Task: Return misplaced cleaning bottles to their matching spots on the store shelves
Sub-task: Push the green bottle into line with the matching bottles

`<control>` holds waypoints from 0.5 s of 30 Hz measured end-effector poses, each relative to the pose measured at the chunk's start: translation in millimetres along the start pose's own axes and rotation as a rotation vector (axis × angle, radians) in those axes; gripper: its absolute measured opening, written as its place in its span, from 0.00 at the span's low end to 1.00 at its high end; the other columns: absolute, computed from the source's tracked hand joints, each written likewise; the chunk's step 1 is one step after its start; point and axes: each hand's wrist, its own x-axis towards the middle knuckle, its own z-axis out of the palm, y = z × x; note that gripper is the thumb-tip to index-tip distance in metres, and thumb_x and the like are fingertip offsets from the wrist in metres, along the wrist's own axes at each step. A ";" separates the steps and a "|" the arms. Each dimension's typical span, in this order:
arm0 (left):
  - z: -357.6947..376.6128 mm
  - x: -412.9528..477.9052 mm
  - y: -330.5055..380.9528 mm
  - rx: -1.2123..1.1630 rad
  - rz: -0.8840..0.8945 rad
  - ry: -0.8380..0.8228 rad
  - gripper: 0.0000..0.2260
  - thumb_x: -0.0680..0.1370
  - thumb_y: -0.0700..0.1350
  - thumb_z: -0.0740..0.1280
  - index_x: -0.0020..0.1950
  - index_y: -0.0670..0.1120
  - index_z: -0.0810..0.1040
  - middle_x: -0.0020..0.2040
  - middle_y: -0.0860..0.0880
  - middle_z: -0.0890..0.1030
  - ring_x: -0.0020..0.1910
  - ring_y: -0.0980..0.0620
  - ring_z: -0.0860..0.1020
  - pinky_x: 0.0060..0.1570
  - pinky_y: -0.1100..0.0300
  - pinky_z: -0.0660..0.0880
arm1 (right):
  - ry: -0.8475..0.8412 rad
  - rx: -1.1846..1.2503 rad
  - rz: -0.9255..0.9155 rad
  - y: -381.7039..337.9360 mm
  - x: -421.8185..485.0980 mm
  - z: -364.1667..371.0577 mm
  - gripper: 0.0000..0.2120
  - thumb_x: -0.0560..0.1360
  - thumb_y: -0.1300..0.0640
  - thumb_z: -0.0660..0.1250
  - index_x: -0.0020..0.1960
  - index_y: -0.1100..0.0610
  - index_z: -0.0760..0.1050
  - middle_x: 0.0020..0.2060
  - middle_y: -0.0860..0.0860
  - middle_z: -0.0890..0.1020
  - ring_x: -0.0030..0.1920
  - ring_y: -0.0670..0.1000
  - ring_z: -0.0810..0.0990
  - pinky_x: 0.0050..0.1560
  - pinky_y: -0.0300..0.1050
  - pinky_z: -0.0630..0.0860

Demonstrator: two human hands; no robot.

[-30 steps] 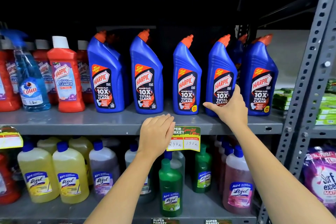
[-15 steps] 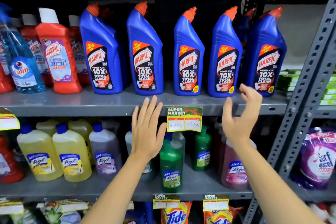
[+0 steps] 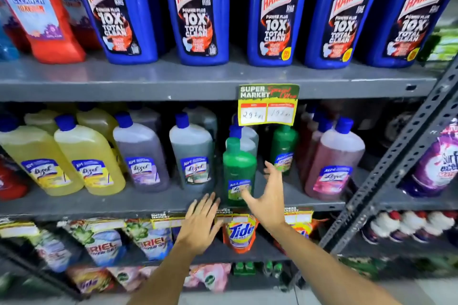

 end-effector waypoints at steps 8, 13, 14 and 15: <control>11.2 -2.4 2.4 -0.015 -0.002 0.007 0.37 0.67 0.41 0.73 0.75 0.41 0.63 0.75 0.43 0.66 0.74 0.43 0.62 0.71 0.46 0.53 | 0.010 0.016 0.245 -3.0 -6.5 54.4 0.50 0.59 0.41 0.80 0.73 0.54 0.59 0.63 0.52 0.71 0.67 0.54 0.69 0.67 0.52 0.70; 14.0 -3.8 -2.7 0.017 0.005 -0.011 0.41 0.66 0.42 0.74 0.76 0.43 0.60 0.75 0.44 0.65 0.74 0.44 0.60 0.72 0.47 0.52 | 0.046 -0.053 0.275 -2.2 -4.3 59.9 0.48 0.61 0.43 0.79 0.73 0.54 0.58 0.65 0.52 0.71 0.67 0.54 0.70 0.61 0.52 0.74; 14.1 -3.9 -3.1 0.010 0.019 0.011 0.39 0.67 0.42 0.73 0.76 0.43 0.61 0.75 0.44 0.65 0.74 0.44 0.59 0.72 0.47 0.52 | 0.046 -0.067 0.272 -1.6 -4.6 58.7 0.48 0.61 0.43 0.79 0.72 0.54 0.58 0.65 0.51 0.71 0.67 0.54 0.70 0.60 0.53 0.75; 13.7 -4.0 -3.0 0.001 0.029 0.032 0.37 0.69 0.41 0.72 0.76 0.43 0.62 0.75 0.44 0.65 0.74 0.44 0.60 0.72 0.47 0.52 | 0.043 -0.072 0.269 -0.7 -4.9 57.2 0.48 0.61 0.43 0.79 0.72 0.53 0.58 0.65 0.51 0.71 0.67 0.54 0.70 0.60 0.53 0.75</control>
